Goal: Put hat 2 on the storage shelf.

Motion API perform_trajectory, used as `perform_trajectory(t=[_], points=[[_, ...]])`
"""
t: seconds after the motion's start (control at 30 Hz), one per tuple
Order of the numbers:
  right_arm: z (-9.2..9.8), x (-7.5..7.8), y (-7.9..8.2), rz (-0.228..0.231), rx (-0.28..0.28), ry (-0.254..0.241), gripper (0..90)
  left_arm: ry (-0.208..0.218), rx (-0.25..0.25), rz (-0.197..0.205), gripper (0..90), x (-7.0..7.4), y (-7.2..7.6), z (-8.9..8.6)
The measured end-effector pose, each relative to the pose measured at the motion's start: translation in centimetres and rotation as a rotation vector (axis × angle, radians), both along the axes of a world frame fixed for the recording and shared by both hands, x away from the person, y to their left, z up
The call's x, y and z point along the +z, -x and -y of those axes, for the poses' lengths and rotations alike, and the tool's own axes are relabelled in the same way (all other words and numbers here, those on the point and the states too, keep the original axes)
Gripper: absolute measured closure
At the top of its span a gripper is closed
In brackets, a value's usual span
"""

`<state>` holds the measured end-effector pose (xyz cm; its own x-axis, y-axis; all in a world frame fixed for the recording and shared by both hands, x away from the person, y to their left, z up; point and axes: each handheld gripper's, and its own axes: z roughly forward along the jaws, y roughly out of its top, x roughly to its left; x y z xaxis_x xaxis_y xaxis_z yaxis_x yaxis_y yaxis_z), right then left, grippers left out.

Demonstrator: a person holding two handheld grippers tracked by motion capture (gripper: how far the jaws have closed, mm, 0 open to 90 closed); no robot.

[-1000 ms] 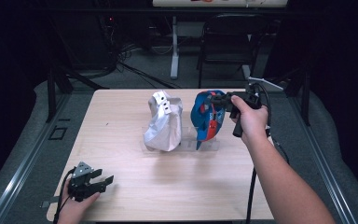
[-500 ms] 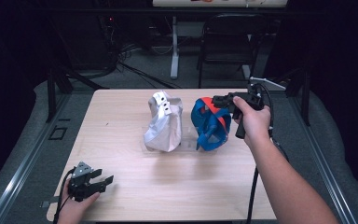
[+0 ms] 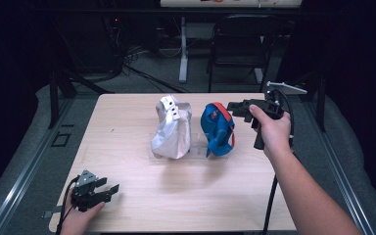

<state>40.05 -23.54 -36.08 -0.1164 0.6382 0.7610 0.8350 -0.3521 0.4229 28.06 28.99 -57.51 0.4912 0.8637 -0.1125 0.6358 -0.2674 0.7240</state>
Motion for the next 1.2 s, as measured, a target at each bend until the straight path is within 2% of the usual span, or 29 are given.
perform_trajectory(t=[0.13, 0.27, 0.3, 0.4, 0.63, 0.77, 0.8, 0.83, 0.93, 1.0, 1.1, 1.13, 1.17, 1.2], points=[[0.1, -0.4, 0.8, 0.034, 0.020, 0.036, 50.3, 0.002, 0.007, 0.007, 39.9, -0.1, 0.0, 0.0], [0.2, -1.6, 1.6, 0.045, 0.053, 0.083, 48.1, 0.002, 0.009, 0.004, 39.8, -0.2, 0.0, 0.1], [0.2, -1.6, 1.6, 0.045, 0.053, 0.083, 48.1, -0.003, 0.006, 0.004, 39.8, -0.2, 0.0, 0.0], [0.4, -2.9, 2.5, 0.060, 0.053, 0.116, 47.1, -0.005, 0.010, 0.001, 39.9, -0.1, 0.0, 0.0], [0.4, -5.3, 4.3, 0.106, 0.061, 0.266, 46.7, -0.008, 0.006, -0.007, 39.8, -0.1, -0.1, 0.0], [0.2, -7.0, 5.8, 0.143, 0.068, 0.321, 44.9, -0.010, 0.011, -0.006, 39.8, -0.2, -0.1, 0.0], [0.2, -7.0, 5.8, 0.143, 0.068, 0.321, 44.9, -0.010, 0.011, -0.006, 39.9, -0.2, -0.1, 0.0], [0.0, -8.1, 6.7, 0.169, 0.063, 0.359, 43.7, -0.009, 0.010, -0.003, 39.9, -0.2, -0.1, 0.0], [0.0, -9.0, 7.3, 0.179, 0.066, 0.374, 43.0, -0.007, 0.011, 0.000, 39.8, -0.3, -0.1, 0.0], [0.1, -10.8, 8.3, 0.194, 0.047, 0.389, 42.0, -0.007, 0.011, -0.001, 39.8, -0.3, -0.1, 0.1], [0.6, -12.6, 8.9, 0.198, 0.021, 0.413, 42.0, -0.005, 0.011, -0.002, 39.9, -0.4, -0.1, 0.1], [0.6, -12.6, 8.9, 0.198, 0.021, 0.413, 42.0, -0.005, 0.011, -0.002, 40.2, -0.4, -0.1, 0.1], [1.1, -13.7, 9.3, 0.203, 0.004, 0.435, 42.0, -0.004, 0.012, -0.002, 40.4, -0.4, 0.0, 0.1], [1.4, -14.1, 9.5, 0.201, -0.002, 0.426, 42.0, -0.004, 0.012, -0.002, 40.5, -0.4, 0.0, 0.1]])
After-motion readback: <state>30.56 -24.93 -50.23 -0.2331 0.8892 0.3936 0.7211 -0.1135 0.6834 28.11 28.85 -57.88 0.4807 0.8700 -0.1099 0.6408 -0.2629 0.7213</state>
